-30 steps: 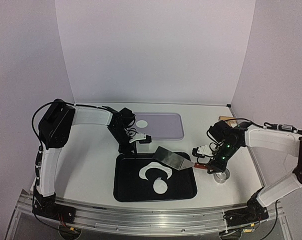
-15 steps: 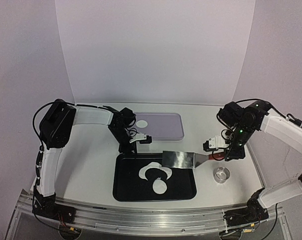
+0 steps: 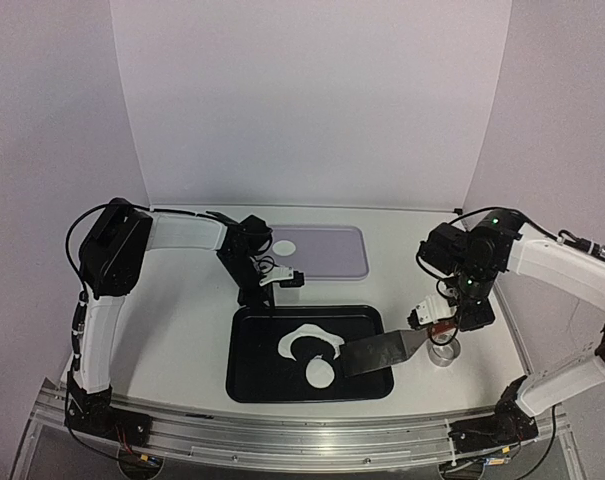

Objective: Roll out the dumpling wrappers from the dough

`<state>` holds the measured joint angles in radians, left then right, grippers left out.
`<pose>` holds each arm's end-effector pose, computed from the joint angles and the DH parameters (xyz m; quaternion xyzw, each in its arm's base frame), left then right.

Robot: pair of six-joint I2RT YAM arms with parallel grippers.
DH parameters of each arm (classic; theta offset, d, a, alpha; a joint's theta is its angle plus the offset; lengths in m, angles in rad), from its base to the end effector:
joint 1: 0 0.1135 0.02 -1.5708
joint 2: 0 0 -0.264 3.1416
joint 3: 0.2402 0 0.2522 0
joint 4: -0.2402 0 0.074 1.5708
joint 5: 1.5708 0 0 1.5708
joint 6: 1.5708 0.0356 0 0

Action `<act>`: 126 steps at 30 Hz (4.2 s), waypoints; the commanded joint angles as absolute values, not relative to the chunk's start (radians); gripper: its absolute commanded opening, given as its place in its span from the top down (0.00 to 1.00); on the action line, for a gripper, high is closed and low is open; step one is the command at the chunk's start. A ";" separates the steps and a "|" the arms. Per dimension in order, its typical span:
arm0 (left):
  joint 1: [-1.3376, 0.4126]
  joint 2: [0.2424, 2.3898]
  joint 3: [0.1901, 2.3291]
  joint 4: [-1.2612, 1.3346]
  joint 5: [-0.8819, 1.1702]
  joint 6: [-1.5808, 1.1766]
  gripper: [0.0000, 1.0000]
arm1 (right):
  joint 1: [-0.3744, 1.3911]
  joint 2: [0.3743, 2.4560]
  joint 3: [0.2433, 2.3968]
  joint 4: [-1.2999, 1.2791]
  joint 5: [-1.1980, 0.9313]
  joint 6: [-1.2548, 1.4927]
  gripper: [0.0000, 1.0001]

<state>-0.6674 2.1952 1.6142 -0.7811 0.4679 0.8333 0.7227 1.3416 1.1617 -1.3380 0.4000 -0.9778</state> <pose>0.3309 -0.2812 0.1399 0.6774 0.6912 -0.2214 0.1201 0.1722 0.1334 0.2792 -0.7327 0.6504 -0.2003 0.0004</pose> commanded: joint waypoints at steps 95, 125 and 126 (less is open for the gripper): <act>-0.666 2.178 1.633 -0.749 0.426 0.870 1.00 | 1.002 1.644 1.149 -1.066 0.573 -0.673 1.00; -0.666 2.181 1.631 -0.750 0.428 0.868 1.00 | 0.986 1.569 1.234 -1.246 0.575 -0.413 1.00; -0.666 2.180 1.631 -0.751 0.428 0.868 1.00 | 0.985 1.558 1.228 -1.266 0.575 -0.416 1.00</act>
